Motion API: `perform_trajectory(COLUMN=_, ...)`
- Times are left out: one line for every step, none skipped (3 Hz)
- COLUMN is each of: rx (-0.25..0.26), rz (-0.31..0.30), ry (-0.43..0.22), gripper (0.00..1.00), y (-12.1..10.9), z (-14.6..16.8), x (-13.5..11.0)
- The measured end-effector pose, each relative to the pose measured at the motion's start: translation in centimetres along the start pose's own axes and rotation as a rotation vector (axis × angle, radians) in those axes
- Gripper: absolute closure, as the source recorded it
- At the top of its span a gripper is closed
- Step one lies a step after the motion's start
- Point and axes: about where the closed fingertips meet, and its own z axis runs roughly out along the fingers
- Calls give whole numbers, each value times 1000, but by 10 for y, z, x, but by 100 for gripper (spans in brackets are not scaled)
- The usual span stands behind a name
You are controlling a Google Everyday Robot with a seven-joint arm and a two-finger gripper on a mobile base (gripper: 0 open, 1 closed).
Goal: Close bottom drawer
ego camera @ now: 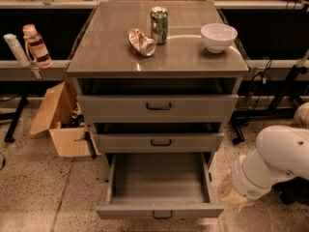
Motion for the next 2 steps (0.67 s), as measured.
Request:
perform_trajectory(rx=1, rz=5, ry=-14, gripper=100, y=3, z=34, x=4)
perform_trajectory(rx=-19, rz=6, ry=-13, gripper=100, y=4, z=69, x=9)
